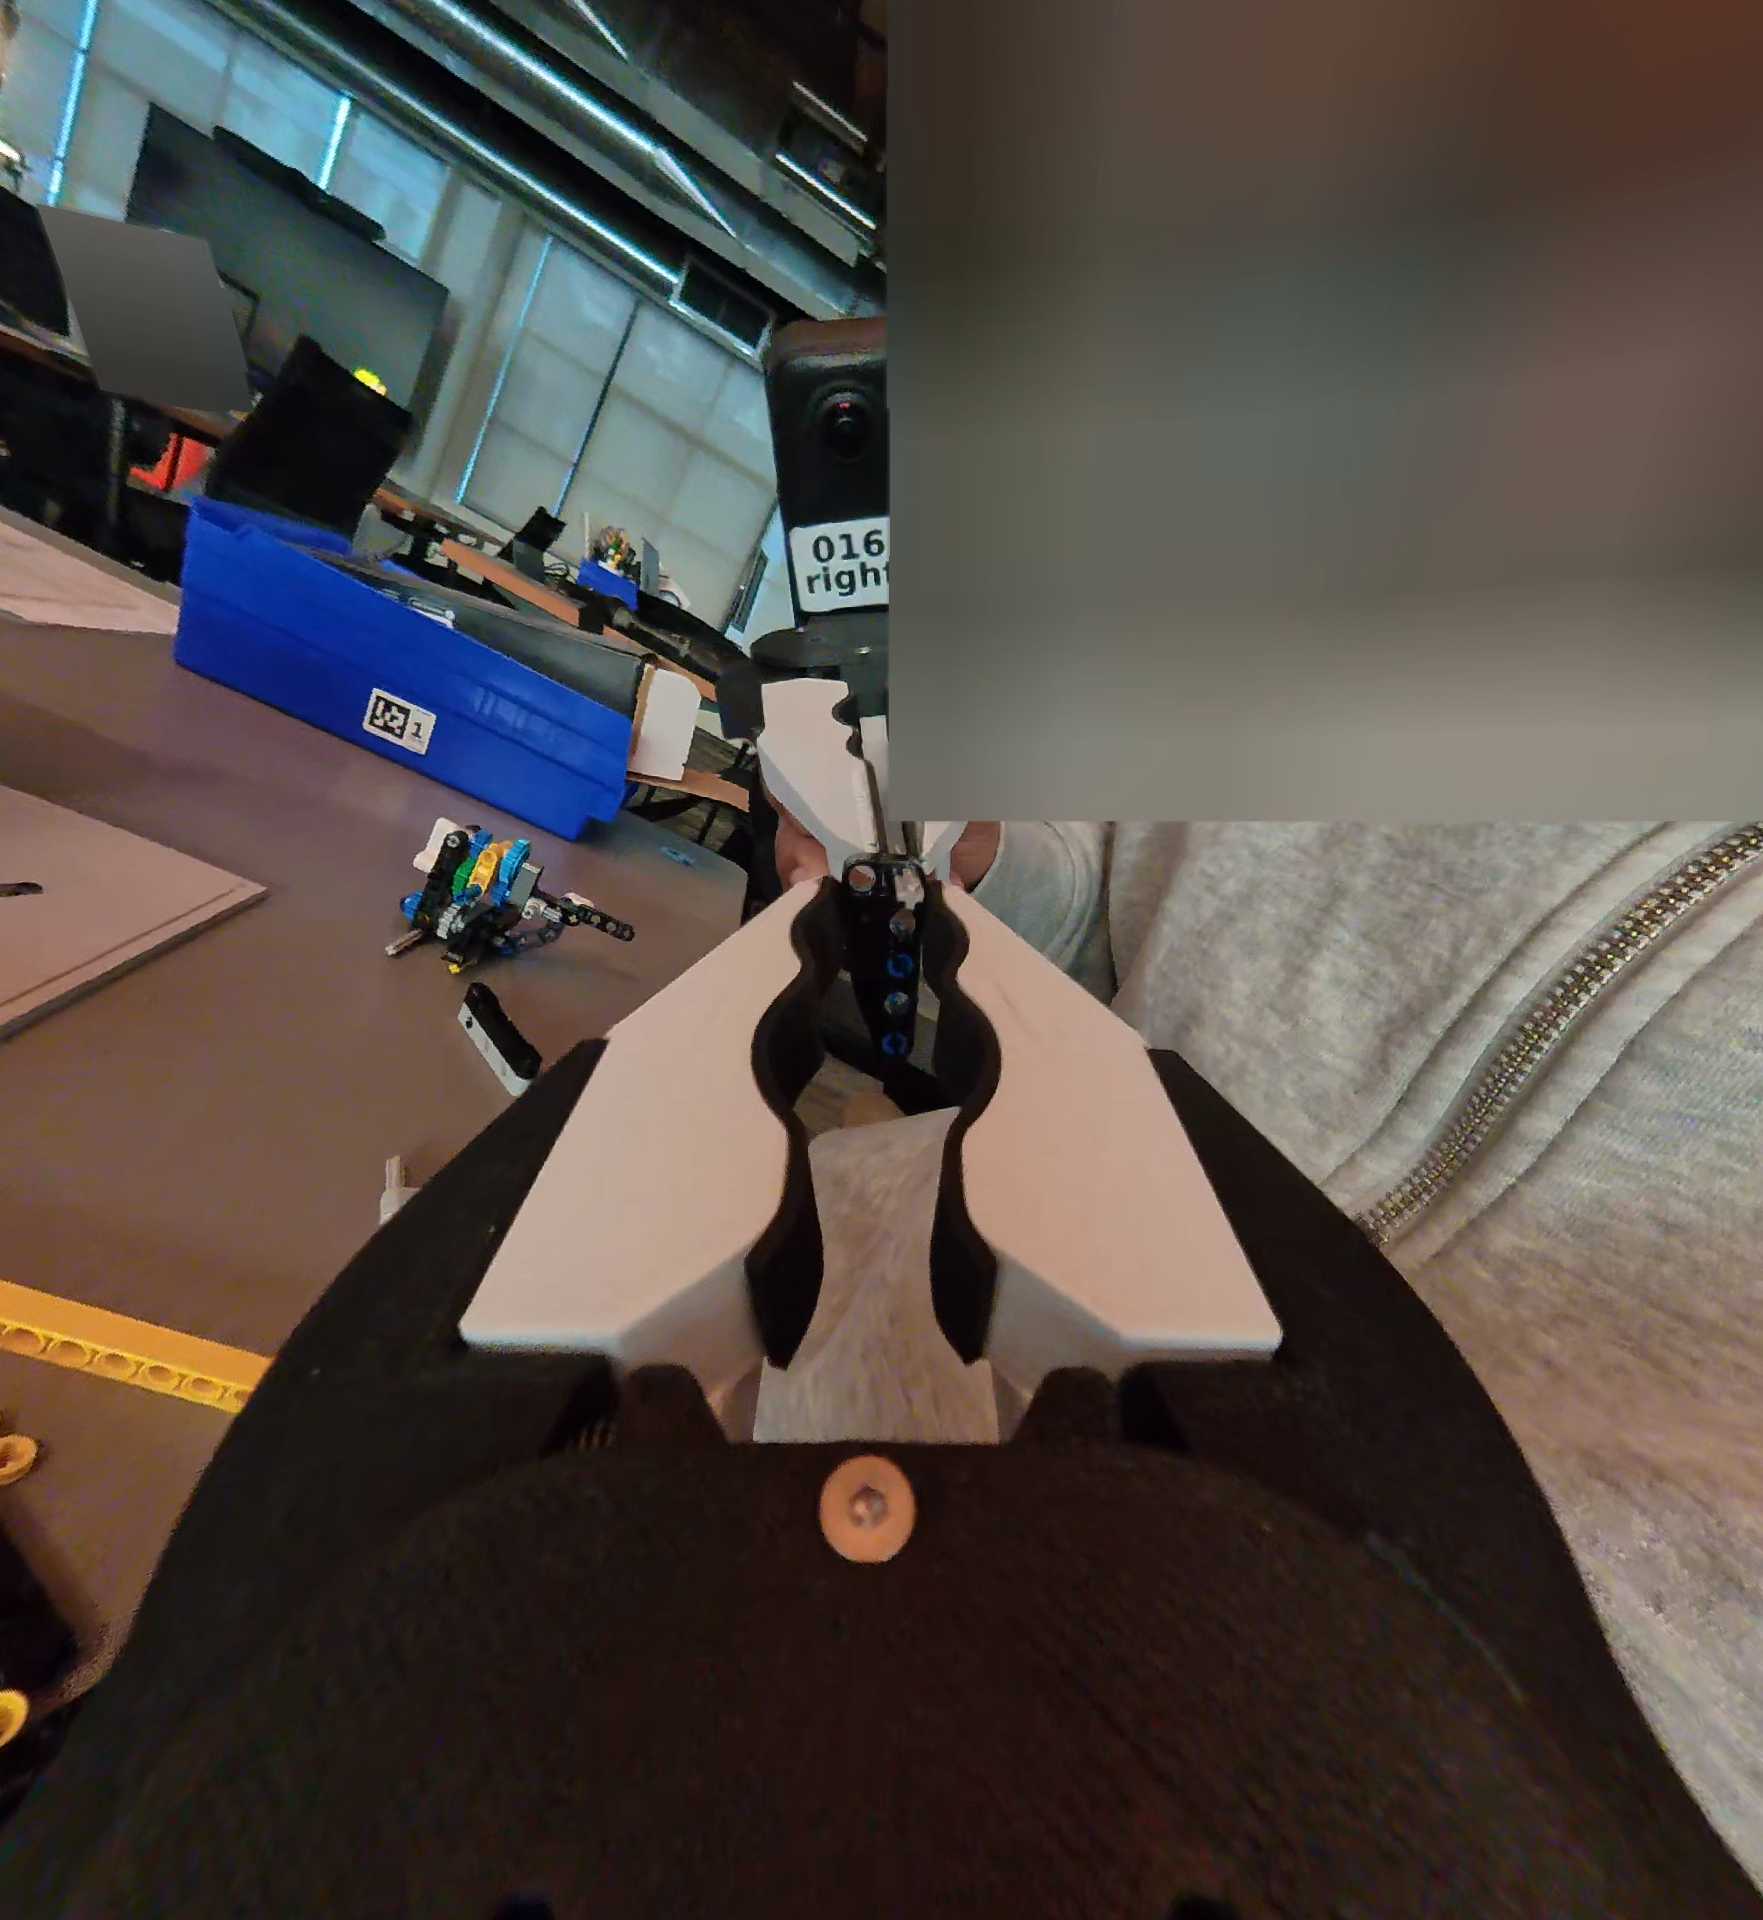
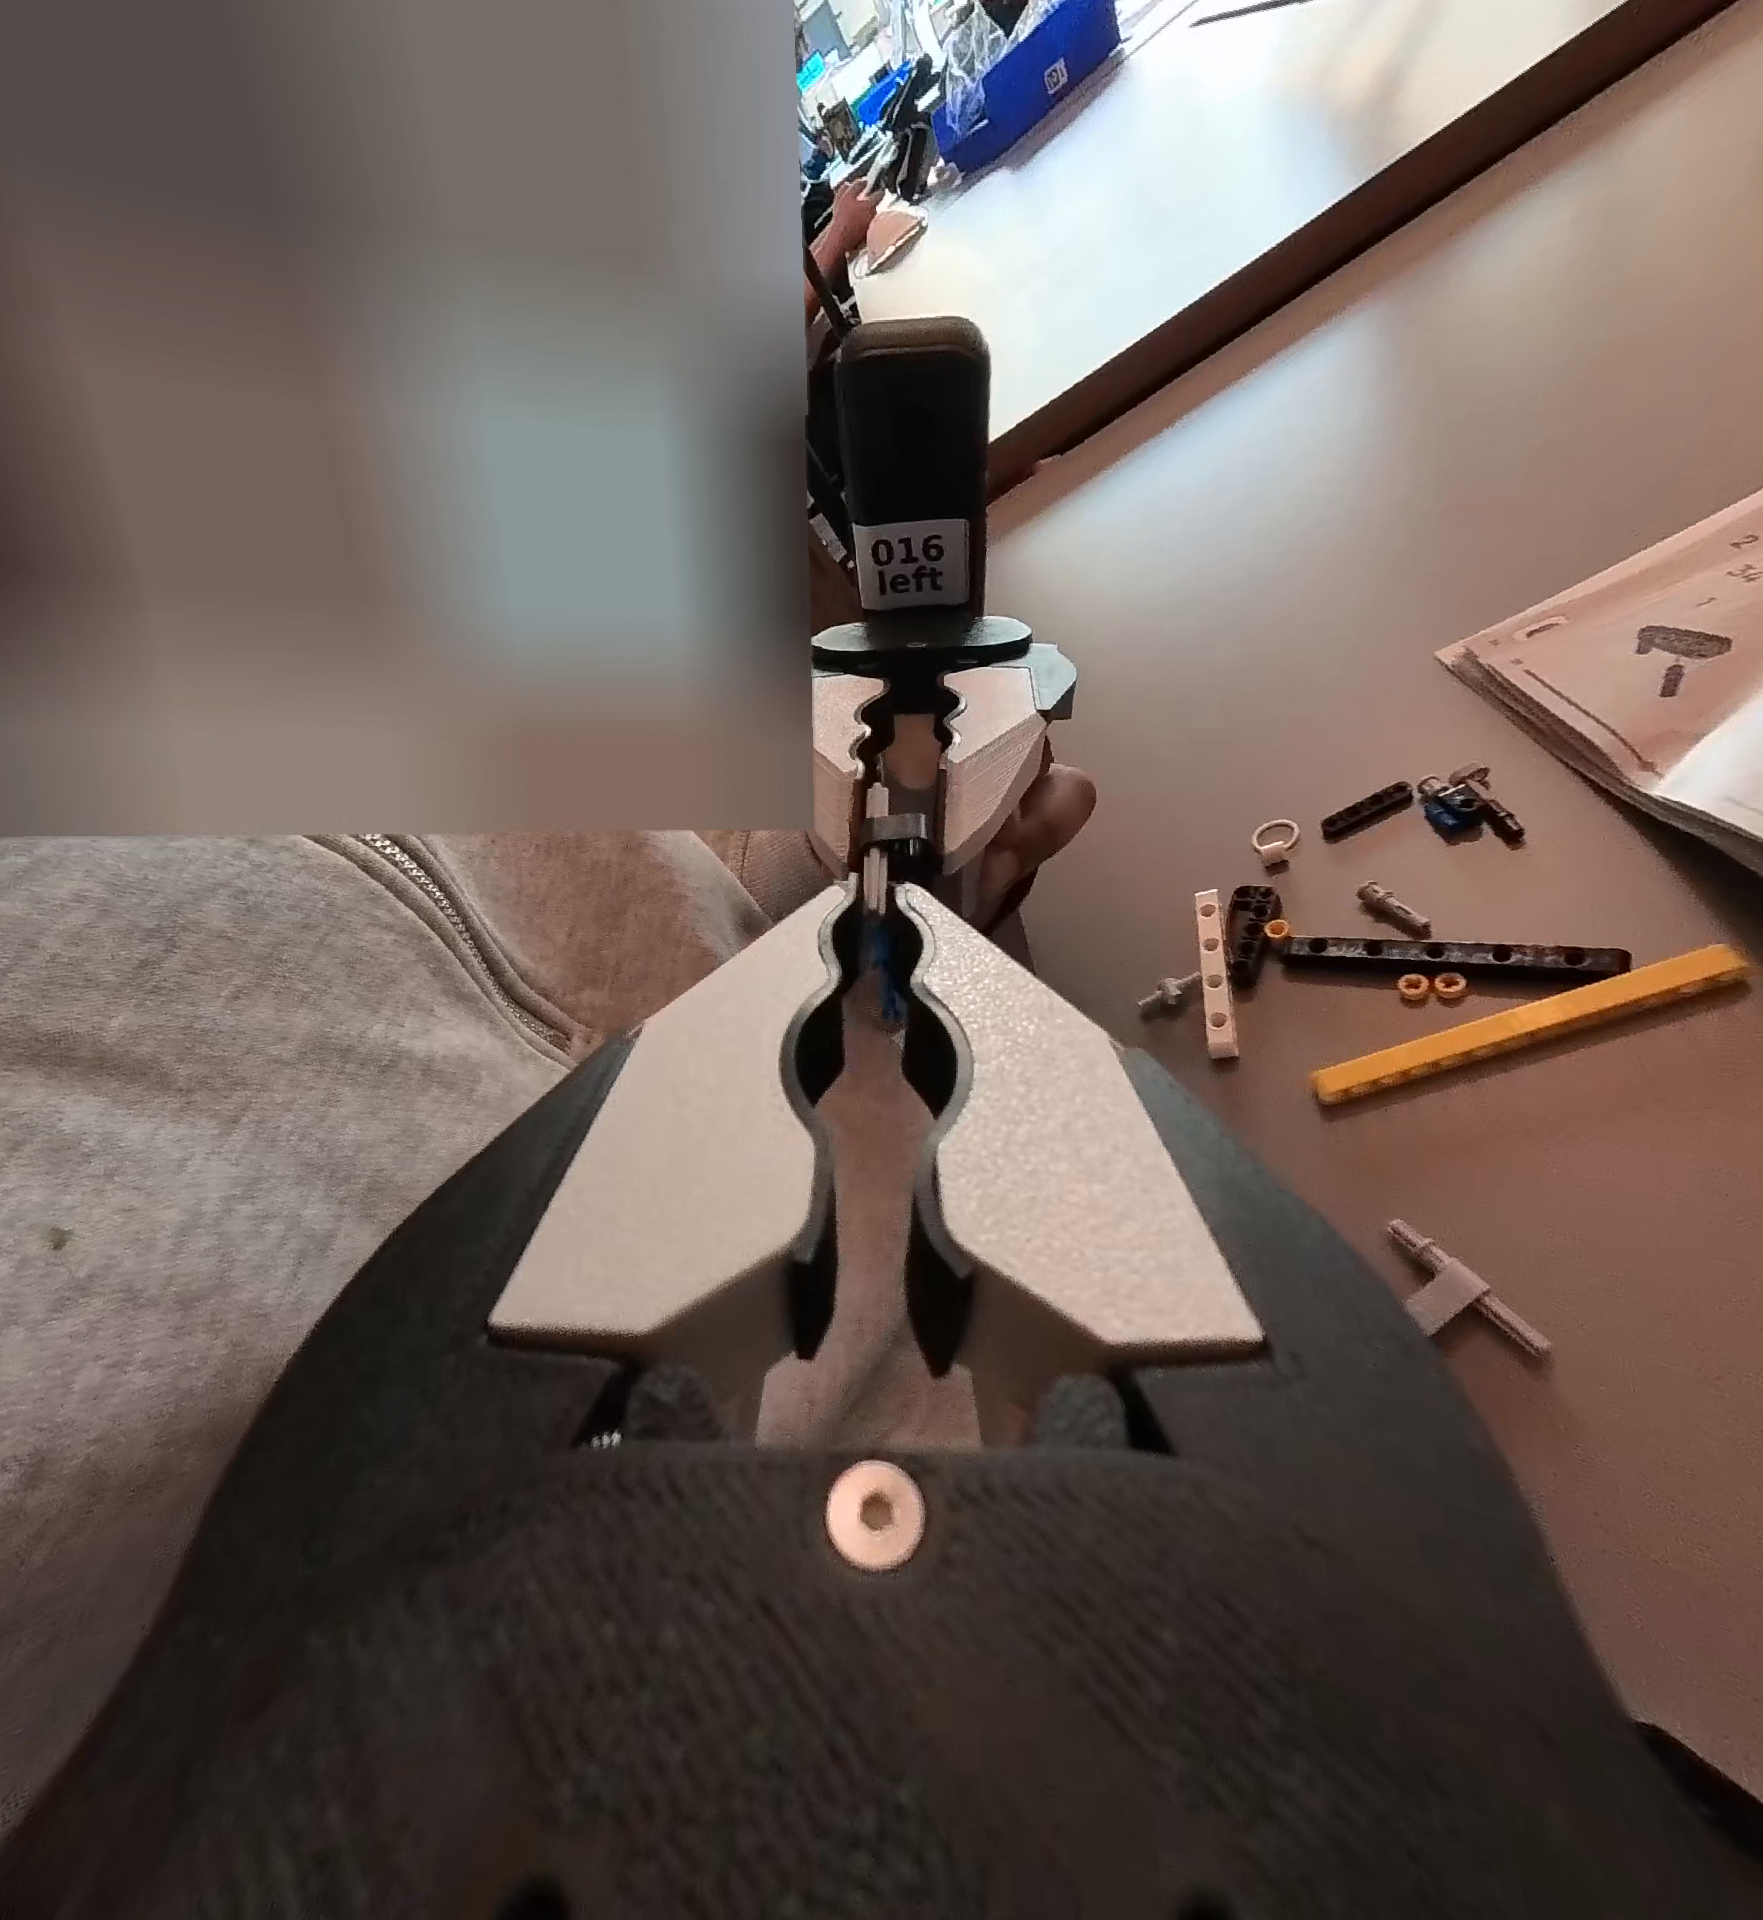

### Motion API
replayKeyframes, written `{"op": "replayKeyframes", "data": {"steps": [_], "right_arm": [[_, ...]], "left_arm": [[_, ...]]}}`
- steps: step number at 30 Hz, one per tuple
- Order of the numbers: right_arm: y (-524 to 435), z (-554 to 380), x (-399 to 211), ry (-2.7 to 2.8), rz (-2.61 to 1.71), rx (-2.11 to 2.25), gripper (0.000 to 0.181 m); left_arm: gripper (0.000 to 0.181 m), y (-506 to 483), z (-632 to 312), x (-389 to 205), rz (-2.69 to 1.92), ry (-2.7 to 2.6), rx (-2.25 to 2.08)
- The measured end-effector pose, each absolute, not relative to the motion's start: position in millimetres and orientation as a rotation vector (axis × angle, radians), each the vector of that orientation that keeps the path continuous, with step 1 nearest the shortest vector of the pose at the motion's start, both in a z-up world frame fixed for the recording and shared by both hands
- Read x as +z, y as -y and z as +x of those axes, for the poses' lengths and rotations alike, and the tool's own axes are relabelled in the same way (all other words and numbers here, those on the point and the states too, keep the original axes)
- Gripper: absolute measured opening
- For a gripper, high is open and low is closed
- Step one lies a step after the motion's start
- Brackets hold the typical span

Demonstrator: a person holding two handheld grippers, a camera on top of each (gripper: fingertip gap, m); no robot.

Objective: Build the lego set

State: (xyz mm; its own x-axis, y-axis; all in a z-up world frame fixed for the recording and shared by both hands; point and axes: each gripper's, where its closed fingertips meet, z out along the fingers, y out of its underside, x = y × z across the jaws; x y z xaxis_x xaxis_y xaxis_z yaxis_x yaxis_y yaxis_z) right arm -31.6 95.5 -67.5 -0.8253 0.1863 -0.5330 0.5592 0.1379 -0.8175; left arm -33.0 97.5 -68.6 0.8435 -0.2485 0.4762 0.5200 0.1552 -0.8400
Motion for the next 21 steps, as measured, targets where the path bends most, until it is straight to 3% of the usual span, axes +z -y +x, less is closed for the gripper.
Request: {"op": "replayKeyframes", "data": {"steps": [21], "right_arm": [[-103.5, -24.0, -64.8, -2.114, 0.688, -1.772, 0.003]], "left_arm": [[0.011, -103.1, -27.0, -64.7, -1.279, 0.225, -0.577]]}}
